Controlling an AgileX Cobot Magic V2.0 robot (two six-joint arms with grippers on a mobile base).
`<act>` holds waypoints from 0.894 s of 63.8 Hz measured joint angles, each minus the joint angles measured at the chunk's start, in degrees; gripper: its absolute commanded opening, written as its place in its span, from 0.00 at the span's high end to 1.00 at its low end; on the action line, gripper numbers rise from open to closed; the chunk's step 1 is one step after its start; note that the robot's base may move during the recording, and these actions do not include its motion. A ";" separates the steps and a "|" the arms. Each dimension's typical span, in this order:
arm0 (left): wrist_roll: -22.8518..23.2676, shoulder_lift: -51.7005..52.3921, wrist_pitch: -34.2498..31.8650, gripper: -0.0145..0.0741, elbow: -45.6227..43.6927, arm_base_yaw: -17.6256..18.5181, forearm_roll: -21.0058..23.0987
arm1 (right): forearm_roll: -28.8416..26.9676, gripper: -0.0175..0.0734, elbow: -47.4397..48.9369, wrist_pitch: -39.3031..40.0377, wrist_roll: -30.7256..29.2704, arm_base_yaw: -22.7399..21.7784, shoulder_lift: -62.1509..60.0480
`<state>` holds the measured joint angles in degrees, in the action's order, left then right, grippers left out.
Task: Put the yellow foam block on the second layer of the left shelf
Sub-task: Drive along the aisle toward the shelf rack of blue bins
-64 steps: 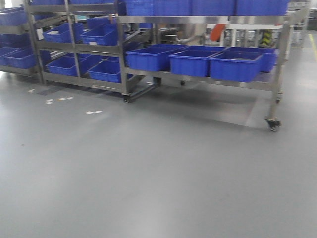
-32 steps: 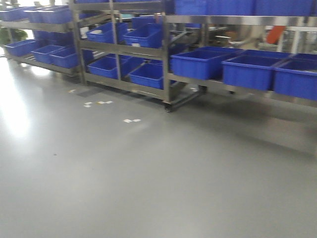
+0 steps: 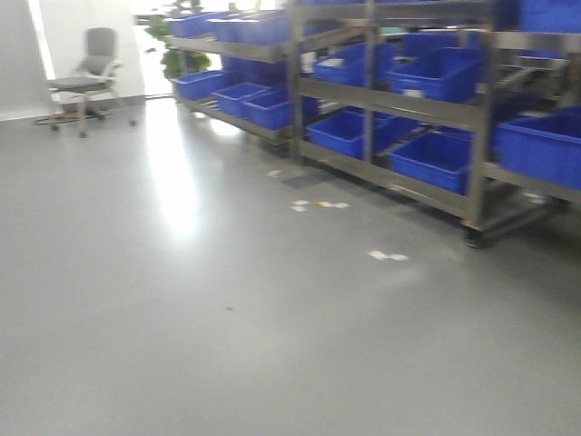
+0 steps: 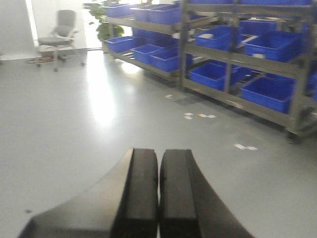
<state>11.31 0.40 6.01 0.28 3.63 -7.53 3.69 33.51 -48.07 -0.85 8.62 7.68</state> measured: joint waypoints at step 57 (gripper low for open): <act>0.00 0.00 0.00 0.68 0.00 0.00 0.00 | 0.00 0.44 0.00 0.00 0.00 0.00 0.00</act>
<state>11.31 0.40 6.01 0.28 3.63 -7.53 3.69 33.51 -48.07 -0.85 8.62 7.68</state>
